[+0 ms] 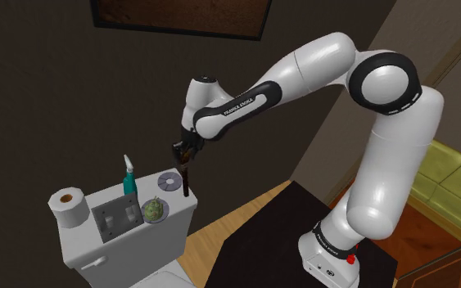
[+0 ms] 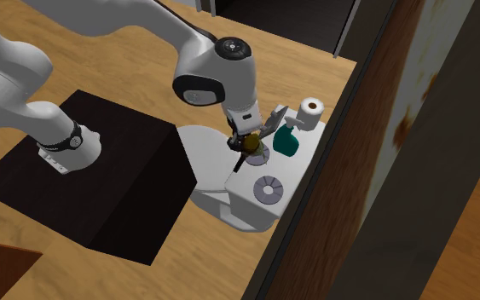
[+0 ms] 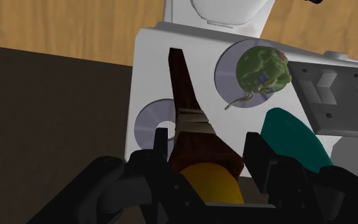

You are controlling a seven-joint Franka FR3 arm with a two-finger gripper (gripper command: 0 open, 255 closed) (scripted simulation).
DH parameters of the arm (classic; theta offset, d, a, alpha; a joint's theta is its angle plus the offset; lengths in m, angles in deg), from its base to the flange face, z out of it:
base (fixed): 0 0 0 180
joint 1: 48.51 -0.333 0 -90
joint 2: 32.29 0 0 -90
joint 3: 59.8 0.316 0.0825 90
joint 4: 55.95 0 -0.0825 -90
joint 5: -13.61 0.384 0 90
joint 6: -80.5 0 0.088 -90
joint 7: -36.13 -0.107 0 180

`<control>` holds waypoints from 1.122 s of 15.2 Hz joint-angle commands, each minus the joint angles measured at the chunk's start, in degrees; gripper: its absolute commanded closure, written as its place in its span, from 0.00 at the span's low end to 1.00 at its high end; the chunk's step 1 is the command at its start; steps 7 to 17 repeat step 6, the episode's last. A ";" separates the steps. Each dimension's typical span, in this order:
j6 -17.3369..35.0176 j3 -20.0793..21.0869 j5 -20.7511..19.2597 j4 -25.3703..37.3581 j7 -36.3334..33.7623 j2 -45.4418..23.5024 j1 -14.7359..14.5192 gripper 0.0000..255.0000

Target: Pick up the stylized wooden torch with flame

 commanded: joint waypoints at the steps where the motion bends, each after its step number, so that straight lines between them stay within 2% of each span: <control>1: -1.30 0.20 0.42 0.26 0.25 1.07 0.15 1.00; 4: -3.28 0.47 1.04 0.73 0.62 2.63 0.36 1.00; 17: -3.38 0.48 1.07 0.75 0.63 2.71 0.37 1.00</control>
